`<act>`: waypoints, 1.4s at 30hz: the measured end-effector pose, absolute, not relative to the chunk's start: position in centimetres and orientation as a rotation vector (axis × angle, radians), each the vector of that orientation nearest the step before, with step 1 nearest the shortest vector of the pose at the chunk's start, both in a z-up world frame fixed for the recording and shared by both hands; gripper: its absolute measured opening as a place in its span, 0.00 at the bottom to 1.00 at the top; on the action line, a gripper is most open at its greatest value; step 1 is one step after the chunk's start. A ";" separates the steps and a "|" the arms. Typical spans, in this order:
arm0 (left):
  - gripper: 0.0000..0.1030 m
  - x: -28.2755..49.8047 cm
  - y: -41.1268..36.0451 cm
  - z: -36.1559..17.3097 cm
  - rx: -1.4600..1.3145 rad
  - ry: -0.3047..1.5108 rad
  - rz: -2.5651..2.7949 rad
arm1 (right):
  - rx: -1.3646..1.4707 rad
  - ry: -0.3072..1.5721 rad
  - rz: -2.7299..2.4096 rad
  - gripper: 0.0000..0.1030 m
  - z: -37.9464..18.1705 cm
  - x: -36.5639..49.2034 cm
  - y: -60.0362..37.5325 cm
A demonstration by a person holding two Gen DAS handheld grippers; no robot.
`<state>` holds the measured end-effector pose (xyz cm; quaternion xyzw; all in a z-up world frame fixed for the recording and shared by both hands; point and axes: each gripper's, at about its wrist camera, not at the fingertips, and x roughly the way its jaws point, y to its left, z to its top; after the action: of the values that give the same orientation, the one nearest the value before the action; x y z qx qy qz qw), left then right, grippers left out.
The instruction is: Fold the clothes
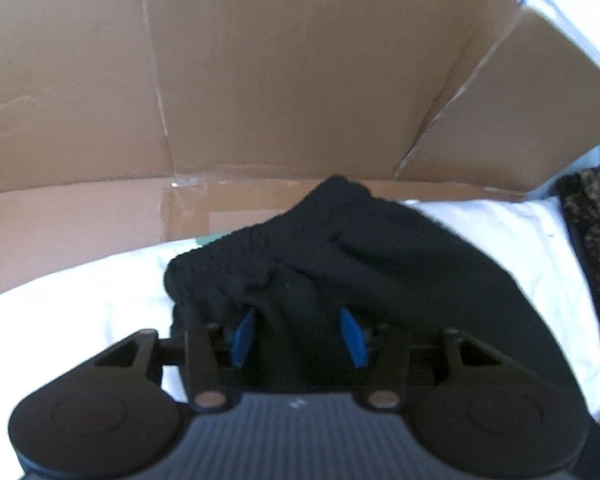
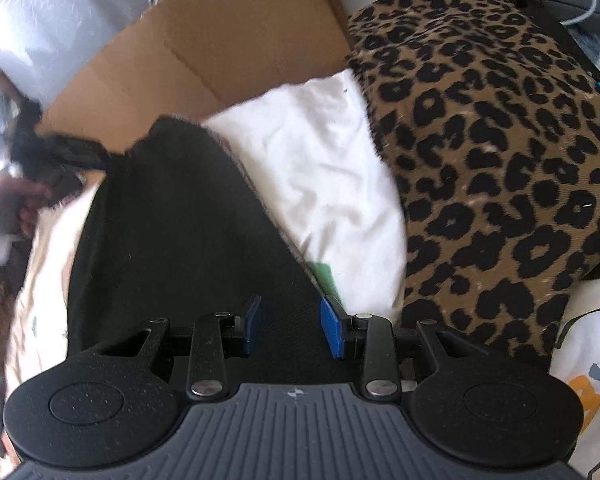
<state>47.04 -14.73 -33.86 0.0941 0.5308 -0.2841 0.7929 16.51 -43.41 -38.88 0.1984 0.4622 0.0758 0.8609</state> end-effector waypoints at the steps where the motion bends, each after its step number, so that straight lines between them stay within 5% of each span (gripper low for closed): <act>1: 0.50 47.5 -15.1 -34.2 0.193 1.146 -0.608 | 0.419 0.969 0.160 0.38 -38.8 16.6 -43.8; 16: 0.51 43.6 -12.2 -31.0 0.134 1.120 -0.608 | 0.353 1.065 0.214 0.38 -40.4 13.9 -40.9; 20: 0.61 40.7 -9.7 -28.9 0.107 1.151 -0.642 | 0.338 1.078 0.159 0.38 -40.9 12.1 -41.2; 42: 0.60 23.8 -0.5 -28.4 -0.084 1.291 -0.646 | 0.304 1.066 0.047 0.37 -39.0 8.9 -43.3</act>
<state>23.80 -0.48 -28.45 -0.0385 0.5905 -0.2954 0.7500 8.89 -43.27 -39.03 0.1442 0.5062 0.0224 0.8500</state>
